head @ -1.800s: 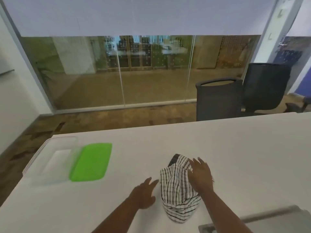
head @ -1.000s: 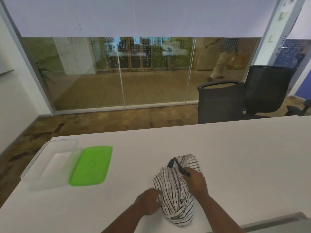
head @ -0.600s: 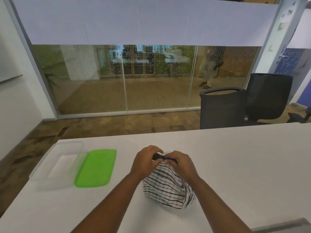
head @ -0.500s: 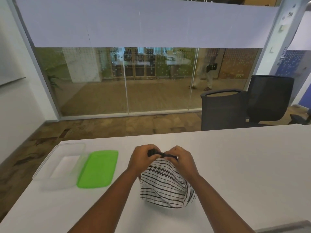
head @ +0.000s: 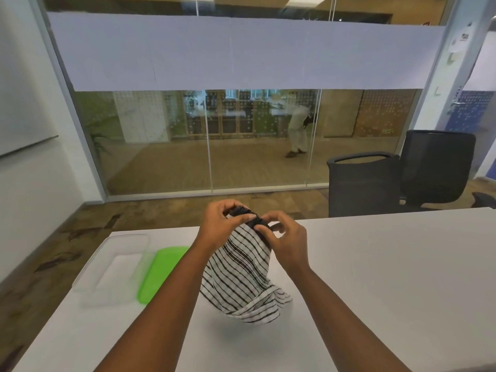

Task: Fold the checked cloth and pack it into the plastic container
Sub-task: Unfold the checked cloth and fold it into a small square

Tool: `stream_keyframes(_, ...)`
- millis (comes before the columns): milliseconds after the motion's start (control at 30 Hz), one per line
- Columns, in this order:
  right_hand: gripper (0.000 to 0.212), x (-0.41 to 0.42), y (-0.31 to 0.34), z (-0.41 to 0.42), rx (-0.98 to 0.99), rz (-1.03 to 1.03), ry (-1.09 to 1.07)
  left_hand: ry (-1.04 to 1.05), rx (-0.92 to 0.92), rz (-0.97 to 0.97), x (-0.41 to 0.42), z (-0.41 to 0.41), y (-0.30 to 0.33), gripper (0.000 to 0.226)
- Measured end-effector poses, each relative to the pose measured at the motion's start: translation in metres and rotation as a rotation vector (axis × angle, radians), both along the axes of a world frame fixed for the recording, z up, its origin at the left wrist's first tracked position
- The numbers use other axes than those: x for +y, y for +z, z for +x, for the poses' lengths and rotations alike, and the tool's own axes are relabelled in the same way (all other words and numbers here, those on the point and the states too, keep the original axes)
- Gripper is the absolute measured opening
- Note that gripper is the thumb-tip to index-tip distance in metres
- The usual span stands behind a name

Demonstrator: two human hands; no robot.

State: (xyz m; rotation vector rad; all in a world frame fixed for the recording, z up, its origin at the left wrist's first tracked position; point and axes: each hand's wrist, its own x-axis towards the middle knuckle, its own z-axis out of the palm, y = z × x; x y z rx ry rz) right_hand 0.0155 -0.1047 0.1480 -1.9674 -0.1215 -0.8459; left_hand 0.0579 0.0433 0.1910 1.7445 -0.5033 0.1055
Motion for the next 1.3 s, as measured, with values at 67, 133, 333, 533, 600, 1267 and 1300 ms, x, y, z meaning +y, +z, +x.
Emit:
stream_keyframes(67, 0.011, 0.002, 0.001, 0.001, -0.028, 0.005, -0.002, 0.018, -0.020, 0.013, 0.004, -0.001, 0.006, 0.023)
stream_keyframes(133, 0.017, 0.004, 0.001, 0.000, -0.039, -0.005, 0.023, 0.026, -0.043, 0.036, 0.008, -0.003, 0.011, 0.023)
stream_keyframes(333, 0.027, 0.008, -0.002, 0.001, -0.002, 0.007, 0.127, 0.061, -0.121, 0.096, 0.015, -0.006, 0.023, 0.017)
stream_keyframes(533, 0.023, 0.009, -0.008, 0.004, 0.143, -0.056, 0.208, 0.087, -0.179, 0.078, 0.021, -0.005, 0.029, 0.018)
stream_keyframes(600, 0.029, 0.009, -0.012, 0.004, 0.227, -0.067, 0.255, 0.077, -0.179, 0.062, 0.025, -0.004, 0.031, 0.016)
stream_keyframes(1267, 0.045, -0.038, -0.064, 0.005, 0.660, -0.309, 0.154, 0.318, -0.320, -0.155, 0.073, 0.005, 0.079, 0.020)
stream_keyframes(1300, 0.046, -0.042, -0.067, 0.005, 0.672, -0.312, 0.141, 0.329, -0.315, -0.171, 0.075, 0.005, 0.080, 0.018)
